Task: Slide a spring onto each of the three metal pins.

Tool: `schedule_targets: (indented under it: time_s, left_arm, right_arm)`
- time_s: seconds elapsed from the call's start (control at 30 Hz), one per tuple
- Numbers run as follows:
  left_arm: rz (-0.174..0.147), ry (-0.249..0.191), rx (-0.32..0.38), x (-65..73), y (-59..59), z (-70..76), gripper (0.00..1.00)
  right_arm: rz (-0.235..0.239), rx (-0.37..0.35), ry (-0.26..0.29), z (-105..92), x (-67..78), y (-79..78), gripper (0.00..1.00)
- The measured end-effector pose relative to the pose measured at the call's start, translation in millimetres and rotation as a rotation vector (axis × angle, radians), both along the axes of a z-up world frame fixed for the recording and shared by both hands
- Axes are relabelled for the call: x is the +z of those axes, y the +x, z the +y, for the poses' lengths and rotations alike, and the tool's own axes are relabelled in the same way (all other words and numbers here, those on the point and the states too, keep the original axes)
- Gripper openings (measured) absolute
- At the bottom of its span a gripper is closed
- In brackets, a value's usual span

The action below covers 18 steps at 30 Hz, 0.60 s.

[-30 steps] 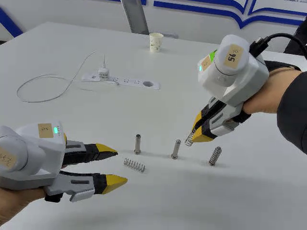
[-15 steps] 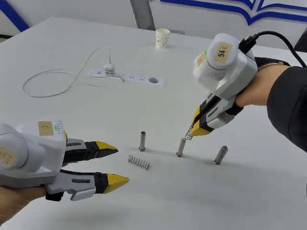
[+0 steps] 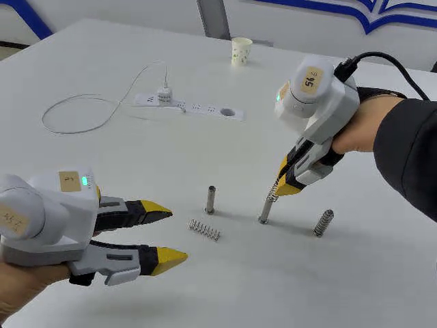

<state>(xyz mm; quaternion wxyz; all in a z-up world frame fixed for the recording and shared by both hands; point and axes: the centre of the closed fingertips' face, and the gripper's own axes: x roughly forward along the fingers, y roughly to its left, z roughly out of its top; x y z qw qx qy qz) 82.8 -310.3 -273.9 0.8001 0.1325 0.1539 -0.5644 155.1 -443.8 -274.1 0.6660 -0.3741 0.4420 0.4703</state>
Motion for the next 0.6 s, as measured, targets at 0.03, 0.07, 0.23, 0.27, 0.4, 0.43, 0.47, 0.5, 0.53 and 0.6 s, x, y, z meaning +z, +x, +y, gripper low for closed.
schedule_targets:
  time_s: [0.03,0.07,0.23,0.27,0.4,0.43,0.47,0.5,0.53,0.6]
  left_arm:
    - [0.001,-0.001,0.001,-0.2,0.1,0.1,0.41]
    - [0.002,0.0,0.001,-0.5,0.2,0.3,0.41]
    - [0.004,-0.001,0.003,-1.6,0.6,0.4,0.41]
    - [0.005,-0.001,0.003,-2.0,0.6,0.5,0.41]
    - [0.009,0.0,0.005,-3.7,0.3,1.5,0.41]
    - [0.01,0.002,0.005,-4.2,0.1,1.9,0.41]
    - [0.011,0.001,0.005,-4.5,0.1,2.1,0.41]
    - [0.012,0.001,0.006,-4.8,0.2,2.4,0.41]
    - [0.012,0.001,0.006,-5.0,0.3,2.5,0.41]
    - [0.013,0.002,0.006,-5.2,0.5,2.6,0.4]
  right_arm:
    - [0.001,0.001,-0.002,0.0,-0.3,-0.1,0.12]
    - [0.001,0.002,-0.004,0.0,-0.8,-0.2,0.12]
    - [0.01,0.013,-0.022,1.7,-6.0,-0.6,0.12]
    - [0.011,0.017,-0.026,2.9,-7.5,-0.9,0.12]
    - [0.016,0.03,-0.05,4.3,-13.2,-1.2,0.12]
    - [0.018,0.032,-0.058,4.3,-15.4,-1.1,0.12]
    - [0.021,0.034,-0.064,4.2,-17.0,-1.4,0.12]
    - [0.023,0.038,-0.071,4.4,-19.0,-1.8,0.12]
    - [0.025,0.039,-0.075,4.6,-20.2,-2.1,0.12]
    - [0.029,0.041,-0.083,4.3,-23.2,-2.1,0.12]
